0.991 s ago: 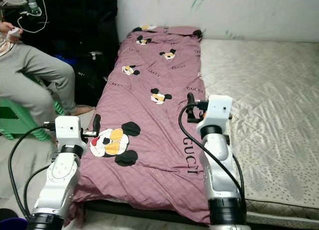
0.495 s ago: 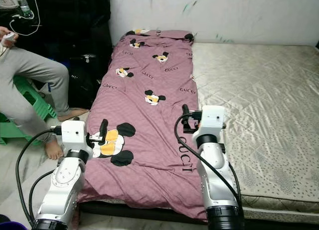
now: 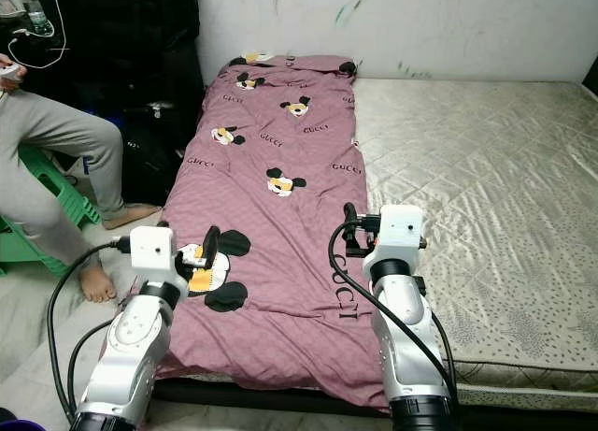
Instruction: Clean up the room
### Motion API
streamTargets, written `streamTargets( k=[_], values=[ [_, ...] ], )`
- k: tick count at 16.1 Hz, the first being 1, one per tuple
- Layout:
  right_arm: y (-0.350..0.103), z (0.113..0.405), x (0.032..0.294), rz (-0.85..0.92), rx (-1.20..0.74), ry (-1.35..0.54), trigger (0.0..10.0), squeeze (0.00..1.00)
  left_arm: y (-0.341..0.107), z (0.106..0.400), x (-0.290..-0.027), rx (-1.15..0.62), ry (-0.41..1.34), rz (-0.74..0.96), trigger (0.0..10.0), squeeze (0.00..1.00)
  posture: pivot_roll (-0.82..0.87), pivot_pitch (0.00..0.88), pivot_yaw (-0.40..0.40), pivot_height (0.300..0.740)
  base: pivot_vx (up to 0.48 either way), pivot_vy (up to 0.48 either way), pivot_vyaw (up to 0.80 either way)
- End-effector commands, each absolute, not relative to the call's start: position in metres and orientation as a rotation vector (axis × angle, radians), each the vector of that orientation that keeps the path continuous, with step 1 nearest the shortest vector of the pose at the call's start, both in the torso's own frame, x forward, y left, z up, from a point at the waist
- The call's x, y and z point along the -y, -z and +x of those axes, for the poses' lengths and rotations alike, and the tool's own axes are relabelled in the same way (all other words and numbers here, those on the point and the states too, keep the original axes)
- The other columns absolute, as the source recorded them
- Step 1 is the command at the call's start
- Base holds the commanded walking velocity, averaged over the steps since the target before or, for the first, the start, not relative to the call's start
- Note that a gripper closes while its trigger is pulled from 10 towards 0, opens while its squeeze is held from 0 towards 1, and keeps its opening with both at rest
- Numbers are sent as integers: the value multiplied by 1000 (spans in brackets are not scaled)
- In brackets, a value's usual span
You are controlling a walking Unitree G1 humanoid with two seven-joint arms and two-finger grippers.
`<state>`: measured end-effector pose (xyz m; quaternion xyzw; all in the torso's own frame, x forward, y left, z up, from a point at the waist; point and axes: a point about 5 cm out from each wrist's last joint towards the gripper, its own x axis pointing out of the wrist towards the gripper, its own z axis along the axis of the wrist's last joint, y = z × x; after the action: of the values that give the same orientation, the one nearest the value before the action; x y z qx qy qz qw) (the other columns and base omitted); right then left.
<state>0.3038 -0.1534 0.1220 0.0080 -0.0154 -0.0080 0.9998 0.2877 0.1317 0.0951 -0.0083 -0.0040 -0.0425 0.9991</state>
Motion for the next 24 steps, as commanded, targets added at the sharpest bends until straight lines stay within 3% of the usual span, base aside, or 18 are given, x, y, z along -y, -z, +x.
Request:
streamTargets(
  k=[1, 24],
  values=[
    [-127, 307, 147, 14, 42, -13, 10000, 0, -97, 288, -140, 12, 73, -3, 10000, 0, -33, 18, 19, 740, 0, 375, 0],
    [-131, 314, 135, 43, 47, -58, 10000, 0, -95, 281, -143, 12, 51, -23, 10000, 0, -33, 20, 11, 740, 0, 459, 0]
  ],
)
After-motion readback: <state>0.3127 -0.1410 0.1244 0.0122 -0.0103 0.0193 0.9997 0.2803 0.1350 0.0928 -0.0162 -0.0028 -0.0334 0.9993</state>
